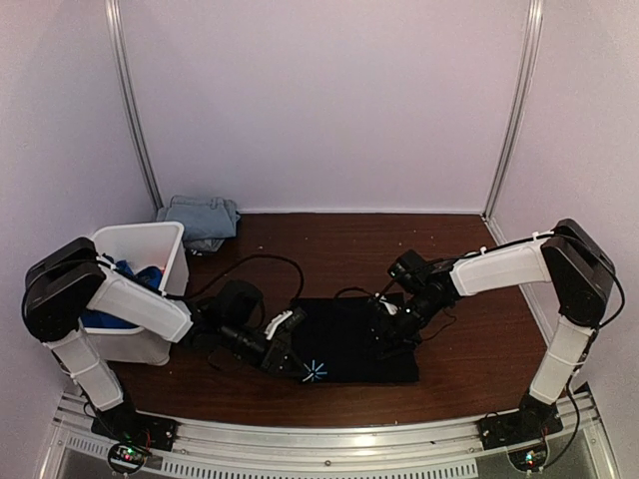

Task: Fold and stack the mixed laundry pile
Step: Smooth out the square-folded T-shirt at the center of the board.

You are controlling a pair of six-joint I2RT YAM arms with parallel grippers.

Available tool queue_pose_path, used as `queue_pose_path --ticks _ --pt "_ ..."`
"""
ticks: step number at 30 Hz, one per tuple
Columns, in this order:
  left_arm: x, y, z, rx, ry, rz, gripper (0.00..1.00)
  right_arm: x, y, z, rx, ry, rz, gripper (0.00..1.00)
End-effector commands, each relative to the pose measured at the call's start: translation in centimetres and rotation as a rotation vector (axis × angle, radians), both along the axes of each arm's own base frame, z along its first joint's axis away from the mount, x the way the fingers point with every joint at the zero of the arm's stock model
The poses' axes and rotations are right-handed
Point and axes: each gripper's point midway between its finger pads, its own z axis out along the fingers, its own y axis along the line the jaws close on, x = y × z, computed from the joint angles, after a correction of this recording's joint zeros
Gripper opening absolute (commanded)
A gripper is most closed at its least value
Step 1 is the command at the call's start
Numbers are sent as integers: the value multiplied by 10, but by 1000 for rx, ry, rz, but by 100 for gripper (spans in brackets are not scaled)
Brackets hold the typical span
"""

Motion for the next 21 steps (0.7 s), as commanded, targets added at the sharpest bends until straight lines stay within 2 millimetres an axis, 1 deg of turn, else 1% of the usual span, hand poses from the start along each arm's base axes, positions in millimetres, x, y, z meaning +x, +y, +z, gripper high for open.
queue_pose_path --ticks 1,2,3,7,8,11,14,15,16,17,19,20,21 --pt "-13 19 -7 70 -35 -39 9 -4 -11 -25 -84 13 -12 54" --pt "-13 22 -11 91 -40 -43 2 -5 -11 -26 -84 15 -14 54" --pt "-12 23 -14 107 -44 -42 0 -6 -11 -25 -83 16 -12 55" --pt "-9 30 -28 172 -42 -20 0 -3 -7 -16 -56 2 -2 57" --pt "-8 34 -36 210 -37 -9 0 -2 -6 -13 -49 -6 4 57" --pt "-4 46 -51 306 -40 23 0 1 -6 -6 -54 -34 21 59" --pt "1 49 -55 346 -44 46 0 1 -9 -6 -68 -38 38 60" --pt "2 49 -54 352 -46 42 4 1 -8 -3 -65 -44 50 60" --pt "2 48 -48 348 -53 37 10 2 -7 5 -56 -60 62 61" --pt "3 50 -39 342 -73 45 17 5 -5 17 -45 -89 75 62" --pt "8 53 -5 291 -164 71 38 11 -2 52 2 -171 93 65" --pt "13 55 16 262 -228 92 50 12 0 72 32 -211 101 68" --pt "19 59 39 231 -304 124 61 10 0 89 62 -239 107 72"
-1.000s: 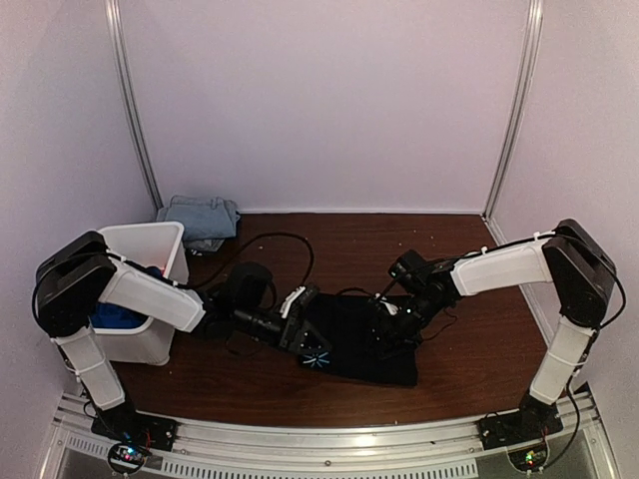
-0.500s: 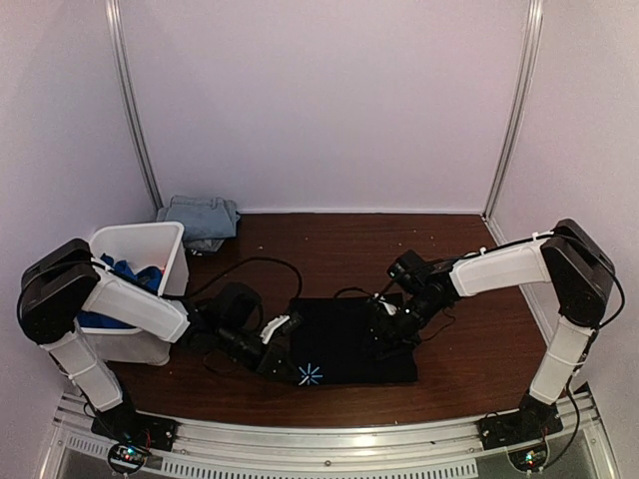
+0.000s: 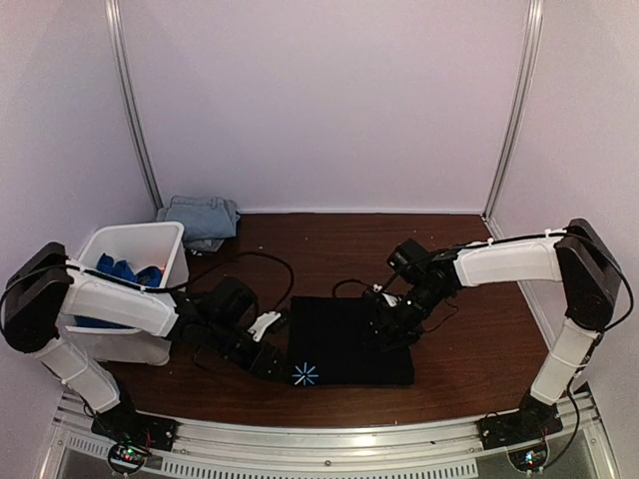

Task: Fold and stack the mixed laundry pile
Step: Smooth out the square-folded T-shirt at the center of the board.

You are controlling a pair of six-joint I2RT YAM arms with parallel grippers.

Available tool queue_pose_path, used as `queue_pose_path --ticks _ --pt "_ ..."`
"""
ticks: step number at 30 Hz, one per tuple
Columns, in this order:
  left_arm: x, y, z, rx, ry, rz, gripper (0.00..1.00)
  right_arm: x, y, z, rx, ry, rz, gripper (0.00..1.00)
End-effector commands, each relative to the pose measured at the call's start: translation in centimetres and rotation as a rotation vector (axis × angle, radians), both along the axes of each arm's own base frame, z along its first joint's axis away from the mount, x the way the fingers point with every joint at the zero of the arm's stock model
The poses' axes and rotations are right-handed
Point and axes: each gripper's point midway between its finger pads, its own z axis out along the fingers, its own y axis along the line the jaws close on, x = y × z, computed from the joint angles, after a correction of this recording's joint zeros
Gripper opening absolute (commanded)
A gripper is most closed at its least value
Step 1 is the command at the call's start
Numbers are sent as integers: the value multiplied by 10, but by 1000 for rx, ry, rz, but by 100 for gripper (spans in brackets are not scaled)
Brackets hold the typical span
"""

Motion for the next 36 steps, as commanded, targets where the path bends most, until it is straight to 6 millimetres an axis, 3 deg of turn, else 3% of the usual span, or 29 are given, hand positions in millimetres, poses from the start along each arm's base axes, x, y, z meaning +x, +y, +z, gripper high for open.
queue_pose_path --ticks 1,3,4,7,12,15,19,23,27,30,33,36 --pt "20 21 82 -63 -276 68 71 4 1 88 117 -200 51 76" --pt "23 18 119 -156 -353 83 80 -7 3 105 193 -193 62 86" --pt "20 13 129 -200 -347 73 82 -13 6 110 238 -176 65 91" --pt "16 -11 124 -257 -236 44 82 -30 19 116 386 -116 65 95" --pt "6 -66 115 -360 -130 -58 78 -49 35 101 504 -10 72 96" --pt "0 -84 95 -366 -66 -109 73 -51 38 84 516 42 58 95" --pt "0 -90 53 -310 32 -88 73 -54 36 49 485 111 41 95" --pt "5 -66 1 -220 109 9 70 -63 7 -10 372 189 -9 93" --pt "-2 -41 -25 -142 134 41 69 -73 -19 -40 297 233 -47 91" --pt "-6 -34 -16 -140 114 25 69 -75 -21 -29 306 227 -36 90" --pt "0 -34 19 -166 26 -3 74 -60 -12 16 357 141 -11 91" --pt "20 -37 56 -213 -36 -5 77 -27 -12 60 429 54 -60 92"
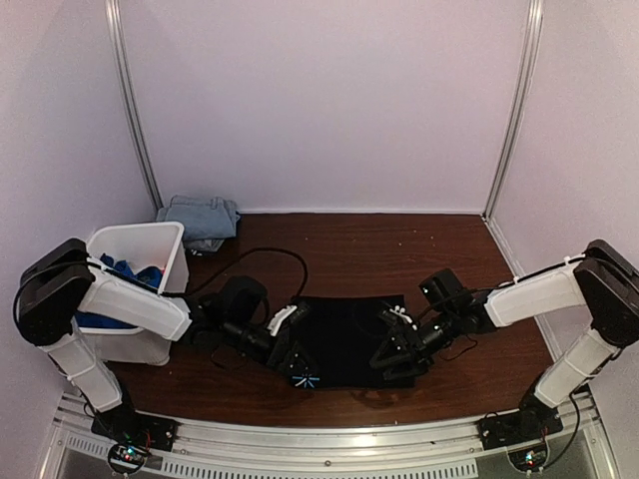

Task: Fold and stack the mixed laundry pile
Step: Smooth out the square-folded T-shirt at the center of the board.

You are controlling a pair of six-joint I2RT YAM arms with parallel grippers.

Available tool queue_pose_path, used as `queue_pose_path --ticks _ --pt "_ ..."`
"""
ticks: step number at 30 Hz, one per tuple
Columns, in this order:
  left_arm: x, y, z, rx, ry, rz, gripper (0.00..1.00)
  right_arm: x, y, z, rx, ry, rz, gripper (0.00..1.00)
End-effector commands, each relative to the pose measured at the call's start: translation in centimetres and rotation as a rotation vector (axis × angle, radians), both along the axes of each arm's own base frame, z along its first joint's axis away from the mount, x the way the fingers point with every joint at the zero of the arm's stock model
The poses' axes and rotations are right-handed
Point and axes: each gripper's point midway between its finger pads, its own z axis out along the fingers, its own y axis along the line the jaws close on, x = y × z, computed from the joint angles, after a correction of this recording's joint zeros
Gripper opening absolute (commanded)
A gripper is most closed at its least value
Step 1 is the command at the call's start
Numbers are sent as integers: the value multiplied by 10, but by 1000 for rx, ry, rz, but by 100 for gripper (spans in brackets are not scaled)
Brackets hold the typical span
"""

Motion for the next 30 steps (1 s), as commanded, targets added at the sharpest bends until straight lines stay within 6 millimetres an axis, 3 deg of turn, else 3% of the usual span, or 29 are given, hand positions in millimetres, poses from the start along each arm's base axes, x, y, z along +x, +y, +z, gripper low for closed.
queue_pose_path --ticks 1,5,10,15,18,21,24,26,27,29,30 --pt "30 6 39 0 -91 28 77 50 -7 54 45 -116 -114 92" --pt "75 -18 66 -17 -156 34 76 107 -10 73 71 -184 -194 92" --pt "138 -38 64 -102 -156 129 72 166 2 66 73 -218 -244 90" --pt "176 -37 24 -46 -123 195 70 198 8 27 62 -168 -266 87" --pt "189 -24 -9 22 -92 233 69 210 -3 -1 27 -133 -289 85" --pt "204 -5 -35 76 -66 281 67 222 -18 -13 17 -122 -327 84" --pt "228 16 -43 116 -88 331 66 235 -22 -16 9 -130 -334 83" --pt "241 22 -33 143 -137 331 66 245 -19 0 19 -160 -331 82" --pt "245 22 -21 154 -184 314 67 252 -17 17 38 -190 -337 82" --pt "250 19 22 131 -325 292 70 259 -18 53 57 -244 -353 82" --pt "249 21 54 121 -420 288 70 260 -22 67 43 -267 -367 82"
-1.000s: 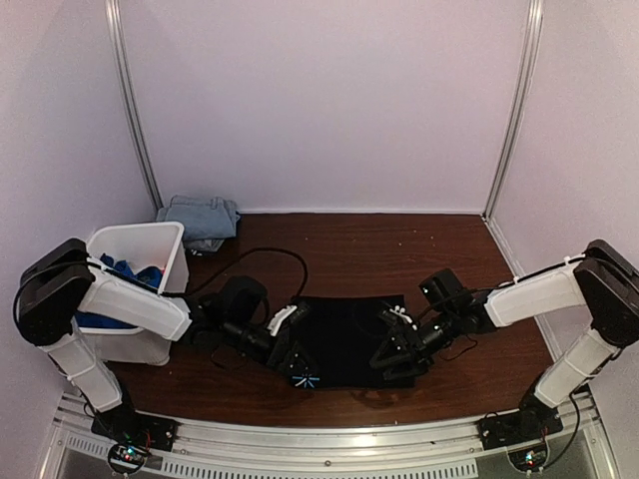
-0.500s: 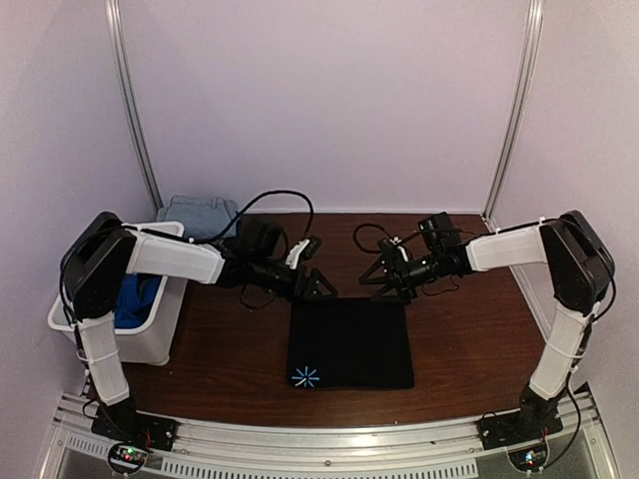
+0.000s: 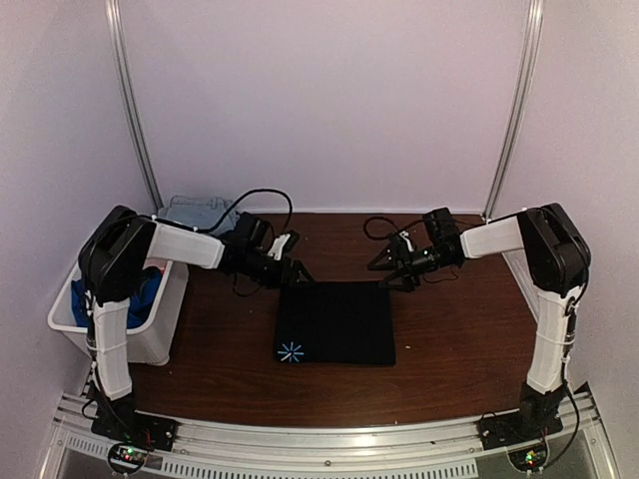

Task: Fold and stack the mixed laundry pile
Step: Smooth out the square-folded T-shirt at the center of the board, then pick up the square-folded T-shirt from the center of the board.

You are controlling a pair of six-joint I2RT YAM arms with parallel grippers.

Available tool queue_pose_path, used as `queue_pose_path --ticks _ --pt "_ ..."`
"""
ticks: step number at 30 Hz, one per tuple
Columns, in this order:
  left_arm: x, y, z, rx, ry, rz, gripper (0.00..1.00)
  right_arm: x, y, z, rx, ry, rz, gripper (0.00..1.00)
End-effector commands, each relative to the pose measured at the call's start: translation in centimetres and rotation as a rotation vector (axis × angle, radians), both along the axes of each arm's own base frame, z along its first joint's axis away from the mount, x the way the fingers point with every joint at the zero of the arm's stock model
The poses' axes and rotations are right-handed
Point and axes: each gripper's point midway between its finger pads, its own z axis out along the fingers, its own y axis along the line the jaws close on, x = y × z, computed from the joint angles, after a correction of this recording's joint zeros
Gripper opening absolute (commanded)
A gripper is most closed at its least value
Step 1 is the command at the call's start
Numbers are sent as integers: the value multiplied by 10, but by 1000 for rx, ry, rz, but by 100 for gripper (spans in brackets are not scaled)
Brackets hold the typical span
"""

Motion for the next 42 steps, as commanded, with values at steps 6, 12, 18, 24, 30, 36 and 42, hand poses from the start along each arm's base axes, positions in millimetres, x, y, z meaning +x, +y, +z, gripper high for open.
queue_pose_path --ticks 6,12,18,24,30,36,42 --pt "-44 1 142 227 -657 -200 70 -22 -34 97 -84 -128 -138 79" --pt "-126 -44 125 401 -841 -452 65 -78 -62 73 -145 -24 -225 78" --pt "-184 -103 92 443 -911 -659 57 -119 -74 41 -116 82 -284 77" --pt "-215 -138 41 526 -948 -839 50 -132 -78 19 -101 143 -318 77" --pt "-221 -167 24 517 -963 -890 48 -131 -77 5 -94 172 -335 77" --pt "-217 -171 -9 588 -950 -904 43 -129 -76 -2 -101 173 -316 77" --pt "-204 -174 -20 653 -989 -871 40 -134 -76 -7 -109 183 -304 78"
